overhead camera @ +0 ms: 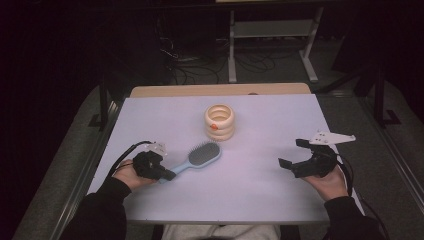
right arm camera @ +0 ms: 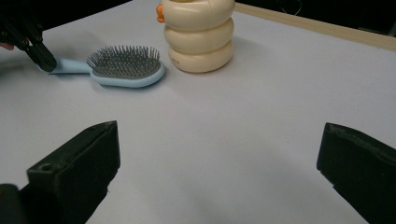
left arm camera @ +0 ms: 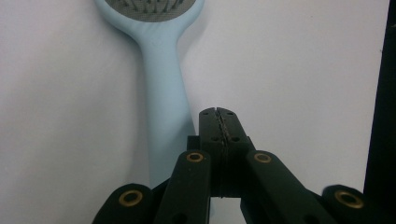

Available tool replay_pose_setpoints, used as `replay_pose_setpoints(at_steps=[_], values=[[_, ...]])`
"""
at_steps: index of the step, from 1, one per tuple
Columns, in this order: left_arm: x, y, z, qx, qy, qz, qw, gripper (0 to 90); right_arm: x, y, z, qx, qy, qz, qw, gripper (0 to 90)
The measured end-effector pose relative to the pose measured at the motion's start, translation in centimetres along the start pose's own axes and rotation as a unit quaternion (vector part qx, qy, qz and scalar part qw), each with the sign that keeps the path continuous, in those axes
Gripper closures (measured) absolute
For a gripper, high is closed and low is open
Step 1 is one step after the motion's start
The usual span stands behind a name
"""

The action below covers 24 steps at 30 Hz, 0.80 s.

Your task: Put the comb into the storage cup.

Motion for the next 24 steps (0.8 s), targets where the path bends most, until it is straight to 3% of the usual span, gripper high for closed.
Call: replay_pose_setpoints(at_steps=[24], values=[[-0.06,0.76,-0.92,-0.022,0.001,0.003,0.9998,90.0,-0.03,0.00,-0.03,0.000,-0.001,0.000,1.0000,0.0]])
Point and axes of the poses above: each handheld gripper's, and its own axes: z roughly forward along the jaws, x roughly out of its underside, y roughly to its left, the point moved 5 cm from there along z, roughly forward along the jaws, and after that the axes turned 8 degrees about z, right-handed, at the moved point
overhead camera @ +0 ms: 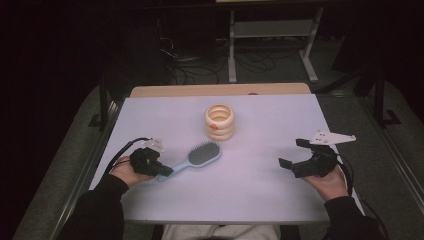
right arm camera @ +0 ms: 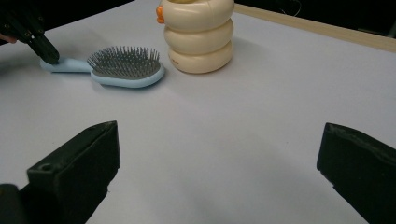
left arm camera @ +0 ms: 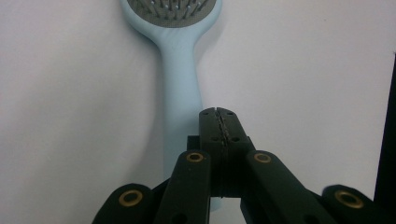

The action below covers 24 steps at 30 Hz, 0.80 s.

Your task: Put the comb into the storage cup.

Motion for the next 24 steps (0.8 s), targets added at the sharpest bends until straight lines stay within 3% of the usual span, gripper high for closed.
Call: replay_pose_setpoints(at_steps=[4,7,14,15,20,24], values=[[0.0,0.1,-0.3,-0.004,0.000,0.000,1.0000,90.0,0.0,0.0,0.0,0.000,0.000,0.000,1.0000,0.0],[-0.3,0.2,-1.0,-0.003,-0.019,-0.005,0.9998,89.9,0.0,0.0,0.0,0.000,0.000,0.000,1.0000,0.0],[-0.8,0.5,-2.1,-0.013,-0.032,-0.007,0.9994,89.0,0.0,0.0,0.0,0.000,0.000,0.000,1.0000,0.0],[-1.0,0.6,-2.4,-0.013,-0.035,-0.009,0.9993,83.1,0.0,0.0,0.0,0.000,0.000,0.000,1.0000,0.0],[-1.6,0.8,-2.8,-0.018,-0.035,-0.010,0.9992,80.8,0.0,0.0,0.0,-0.001,0.001,0.000,1.0000,0.0],[-2.4,1.2,-3.1,-0.021,-0.038,-0.020,0.9989,68.8,0.0,0.0,0.0,-0.001,-0.001,0.000,1.0000,0.0]])
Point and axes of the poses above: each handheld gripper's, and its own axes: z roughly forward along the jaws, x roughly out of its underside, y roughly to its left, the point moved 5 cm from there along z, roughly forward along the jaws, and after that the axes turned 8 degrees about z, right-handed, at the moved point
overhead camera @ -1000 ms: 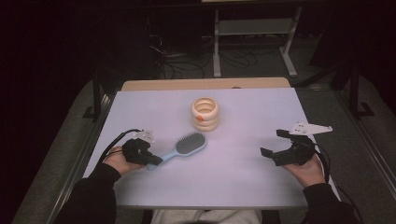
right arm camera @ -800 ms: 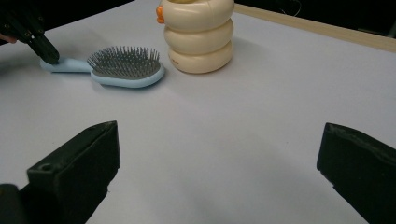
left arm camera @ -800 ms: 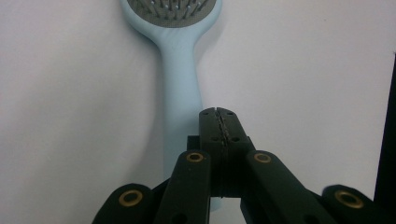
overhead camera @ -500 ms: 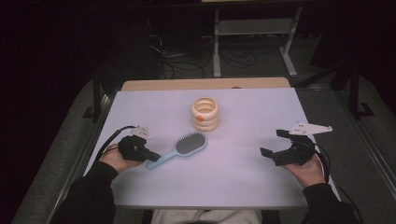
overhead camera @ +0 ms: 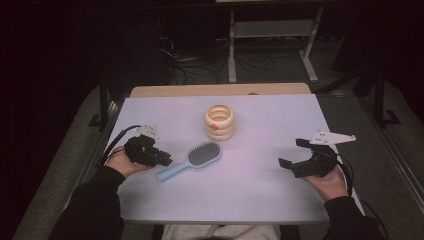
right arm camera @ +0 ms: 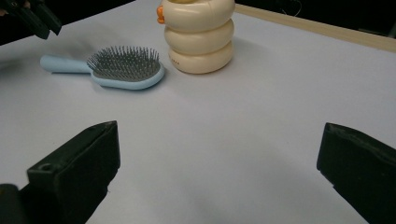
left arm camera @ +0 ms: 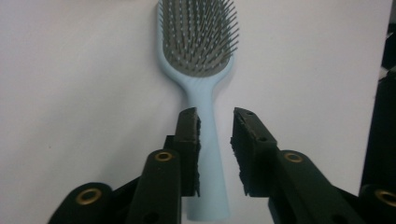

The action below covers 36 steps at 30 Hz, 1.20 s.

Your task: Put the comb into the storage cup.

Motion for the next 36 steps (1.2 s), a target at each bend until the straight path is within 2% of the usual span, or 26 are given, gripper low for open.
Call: replay_pose_setpoints(at_steps=[1,3,6,18,28,36], values=[[-0.2,0.0,0.0,-0.002,-0.001,-0.003,1.0000,68.8,0.0,0.0,0.0,0.000,0.000,0.000,1.0000,0.0],[-0.7,0.1,-0.1,-0.004,-0.004,-0.001,1.0000,61.3,0.0,0.0,0.0,0.000,0.000,0.000,1.0000,0.0],[-1.5,0.3,-0.3,-0.028,-0.008,0.005,0.9996,52.7,0.0,0.0,0.0,0.000,-0.001,0.000,1.0000,0.0],[-3.2,0.5,-0.3,-0.029,-0.016,0.009,0.9994,39.0,0.0,0.0,0.0,-0.001,-0.001,0.001,1.0000,0.0],[-4.3,1.2,0.1,-0.023,-0.023,-0.005,0.9994,30.6,0.0,0.0,0.0,-0.003,-0.001,0.003,1.0000,0.0],[-5.4,1.4,1.0,-0.032,-0.035,-0.009,0.9988,21.3,0.0,0.0,-0.1,-0.005,-0.003,0.004,1.0000,0.0]])
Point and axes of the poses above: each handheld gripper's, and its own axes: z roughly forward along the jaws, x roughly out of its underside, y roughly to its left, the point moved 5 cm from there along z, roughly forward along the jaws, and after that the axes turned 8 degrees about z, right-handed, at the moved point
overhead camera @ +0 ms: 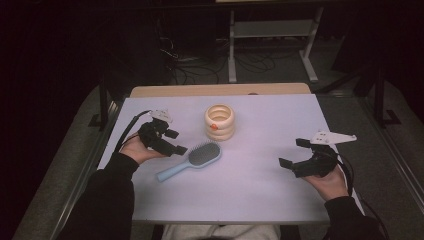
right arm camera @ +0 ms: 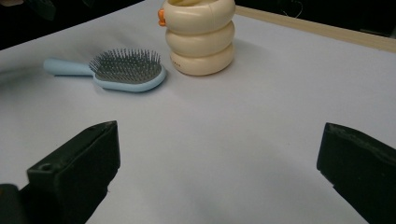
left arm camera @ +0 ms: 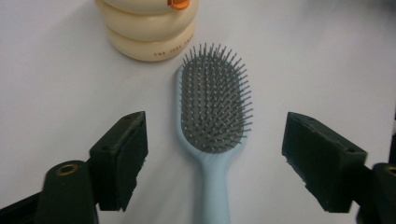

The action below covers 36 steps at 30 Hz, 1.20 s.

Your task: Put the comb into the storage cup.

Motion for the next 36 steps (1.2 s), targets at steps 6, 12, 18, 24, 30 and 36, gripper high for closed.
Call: replay_pose_setpoints(at_steps=[6,12,18,24,30,36], values=[[-0.5,0.1,0.8,0.007,-0.002,-0.002,1.0000,14.2,0.0,0.0,0.0,0.000,-0.001,0.000,1.0000,0.0],[-1.4,-0.1,1.7,0.006,-0.005,0.003,1.0000,9.0,0.0,0.0,0.0,0.000,-0.001,-0.001,1.0000,0.0],[-1.5,-0.2,2.5,0.008,0.002,0.009,0.9999,2.9,-0.1,0.0,-0.1,-0.002,-0.002,-0.002,1.0000,0.0],[-1.4,0.0,3.3,0.011,0.000,0.005,0.9999,0.0,-0.1,0.0,-0.1,-0.003,-0.003,-0.003,1.0000,0.0],[-1.1,0.2,4.8,0.016,0.003,0.007,0.9998,0.0,-0.1,0.0,-0.1,-0.004,-0.003,-0.003,1.0000,0.0],[-0.9,0.2,6.2,0.022,0.015,0.009,0.9996,0.0,-0.2,0.0,-0.1,-0.005,-0.005,-0.004,1.0000,0.0]])
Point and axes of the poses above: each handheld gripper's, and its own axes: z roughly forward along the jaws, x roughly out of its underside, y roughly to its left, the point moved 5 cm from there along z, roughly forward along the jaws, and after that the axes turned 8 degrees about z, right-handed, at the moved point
